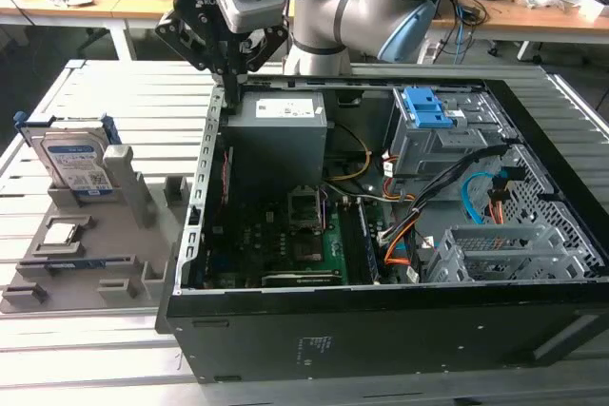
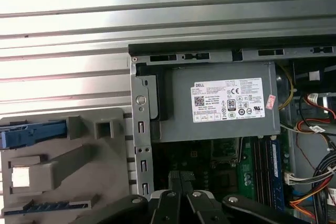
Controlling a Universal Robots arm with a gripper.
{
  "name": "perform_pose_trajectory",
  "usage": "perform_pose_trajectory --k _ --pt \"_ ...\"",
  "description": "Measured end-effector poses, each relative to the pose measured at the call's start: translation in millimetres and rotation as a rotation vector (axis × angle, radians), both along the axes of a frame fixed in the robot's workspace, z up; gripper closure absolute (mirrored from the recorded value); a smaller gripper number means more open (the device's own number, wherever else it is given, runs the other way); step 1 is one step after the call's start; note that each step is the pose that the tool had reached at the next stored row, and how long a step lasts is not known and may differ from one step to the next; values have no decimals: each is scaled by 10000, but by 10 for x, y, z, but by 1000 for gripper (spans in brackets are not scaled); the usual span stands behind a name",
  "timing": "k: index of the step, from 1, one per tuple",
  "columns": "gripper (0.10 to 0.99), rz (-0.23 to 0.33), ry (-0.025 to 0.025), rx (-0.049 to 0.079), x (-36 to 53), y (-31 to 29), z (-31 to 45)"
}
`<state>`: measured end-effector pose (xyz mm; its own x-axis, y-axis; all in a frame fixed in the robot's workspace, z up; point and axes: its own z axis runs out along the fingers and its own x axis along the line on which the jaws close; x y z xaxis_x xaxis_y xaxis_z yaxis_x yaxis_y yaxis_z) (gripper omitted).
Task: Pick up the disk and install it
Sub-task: 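Reach for the disk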
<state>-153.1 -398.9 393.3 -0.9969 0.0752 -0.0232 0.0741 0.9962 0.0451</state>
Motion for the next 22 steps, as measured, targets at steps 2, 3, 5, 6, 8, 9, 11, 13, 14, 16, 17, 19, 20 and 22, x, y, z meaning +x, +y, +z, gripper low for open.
perform_pose_trajectory --k 2,3,5,6,8,9,11,13,14,16,17,19,20,22 --pt "980 -2 0 0 -59 0 0" --pt "980 -2 0 0 -84 0 0" --pt "980 -1 0 -1 -126 0 0" --pt "980 0 -1 0 -144 0 0" --pt "980 -1 -1 0 -172 0 0" --pt "980 0 -1 0 -196 1 0" --pt "980 -1 -1 0 -264 1 0" --pt "980 -1 -1 0 -308 1 0" --pt "980 0 -1 0 -319 1 0" --pt "980 -1 -1 0 -350 1 -1" --pt "980 0 -1 0 -360 1 0" --pt "980 -1 0 0 -391 1 0" --pt "980 -2 -1 0 -413 1 0" --pt "980 -2 0 0 -463 1 0"
